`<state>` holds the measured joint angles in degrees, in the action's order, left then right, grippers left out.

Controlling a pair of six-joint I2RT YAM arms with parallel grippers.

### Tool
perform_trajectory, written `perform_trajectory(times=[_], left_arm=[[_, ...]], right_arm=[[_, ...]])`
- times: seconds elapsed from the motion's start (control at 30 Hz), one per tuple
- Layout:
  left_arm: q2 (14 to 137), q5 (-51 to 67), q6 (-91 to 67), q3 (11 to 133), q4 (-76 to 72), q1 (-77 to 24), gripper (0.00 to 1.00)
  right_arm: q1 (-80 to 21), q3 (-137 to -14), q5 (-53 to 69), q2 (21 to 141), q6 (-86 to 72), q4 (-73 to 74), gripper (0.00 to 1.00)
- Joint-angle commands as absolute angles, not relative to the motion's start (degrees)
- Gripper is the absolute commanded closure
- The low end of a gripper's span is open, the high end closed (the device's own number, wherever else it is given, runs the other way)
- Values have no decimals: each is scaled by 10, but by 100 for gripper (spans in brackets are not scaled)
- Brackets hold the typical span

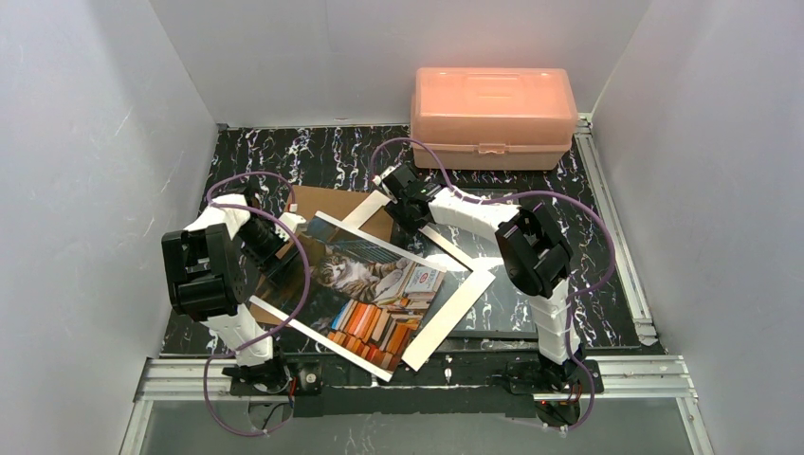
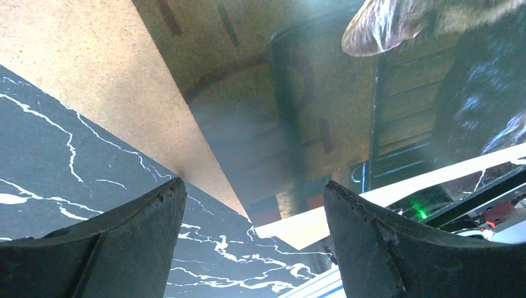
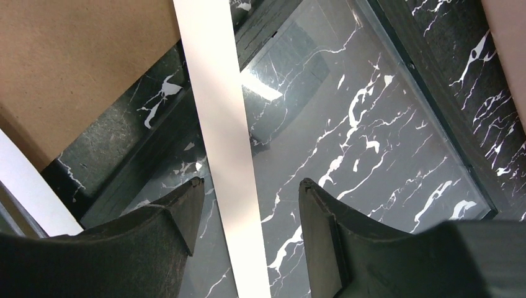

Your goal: Put the photo into the frame

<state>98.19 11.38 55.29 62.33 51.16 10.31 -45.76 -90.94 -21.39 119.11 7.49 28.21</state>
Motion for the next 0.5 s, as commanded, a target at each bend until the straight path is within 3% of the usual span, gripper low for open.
perform_trajectory(times=[0.0,0.47], left_arm=[[976,100,554,617,509,99,21],[984,89,554,618,492,98,22]], right_arm=[[-457,-902,-212,1190,74,252,34],[-452,-927,-245,1223,75,264,37]])
